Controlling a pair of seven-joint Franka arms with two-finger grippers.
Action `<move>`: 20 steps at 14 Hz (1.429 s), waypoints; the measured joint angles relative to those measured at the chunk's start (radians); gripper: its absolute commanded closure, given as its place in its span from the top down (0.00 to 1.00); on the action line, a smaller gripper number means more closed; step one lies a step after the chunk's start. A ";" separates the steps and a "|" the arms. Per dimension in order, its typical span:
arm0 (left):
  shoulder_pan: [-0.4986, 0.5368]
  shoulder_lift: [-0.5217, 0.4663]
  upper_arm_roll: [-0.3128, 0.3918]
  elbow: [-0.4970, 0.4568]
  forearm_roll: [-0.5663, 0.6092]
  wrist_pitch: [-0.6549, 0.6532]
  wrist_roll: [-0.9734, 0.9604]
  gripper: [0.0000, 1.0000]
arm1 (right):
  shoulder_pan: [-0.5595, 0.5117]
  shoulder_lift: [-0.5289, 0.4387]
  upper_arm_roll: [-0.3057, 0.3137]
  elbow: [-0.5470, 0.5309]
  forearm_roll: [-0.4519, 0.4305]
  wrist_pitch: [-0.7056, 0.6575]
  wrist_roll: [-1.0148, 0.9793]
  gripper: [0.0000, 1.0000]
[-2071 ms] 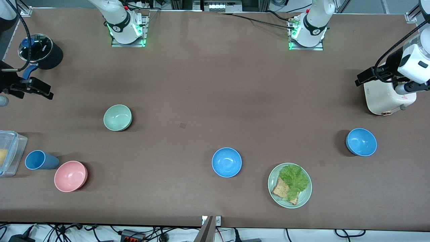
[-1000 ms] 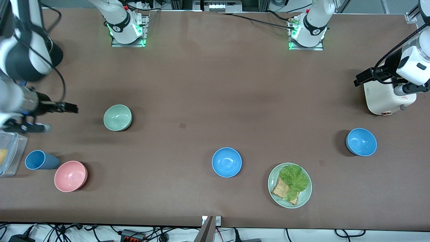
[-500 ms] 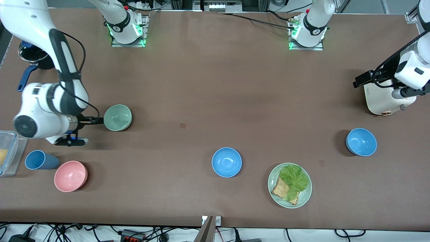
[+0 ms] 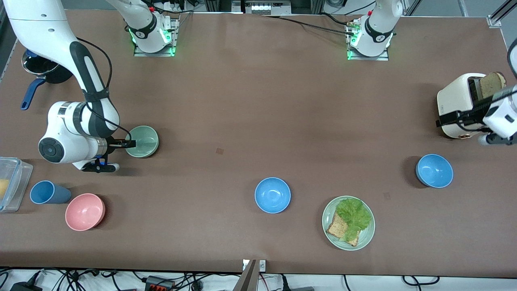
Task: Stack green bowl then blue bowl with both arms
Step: 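Carry the green bowl to mid-table while the left gripper reaches the blue bowl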
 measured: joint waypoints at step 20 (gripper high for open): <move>0.148 0.487 0.002 0.199 0.000 0.418 0.594 0.89 | 0.390 0.086 0.178 0.211 0.174 -0.006 0.304 0.00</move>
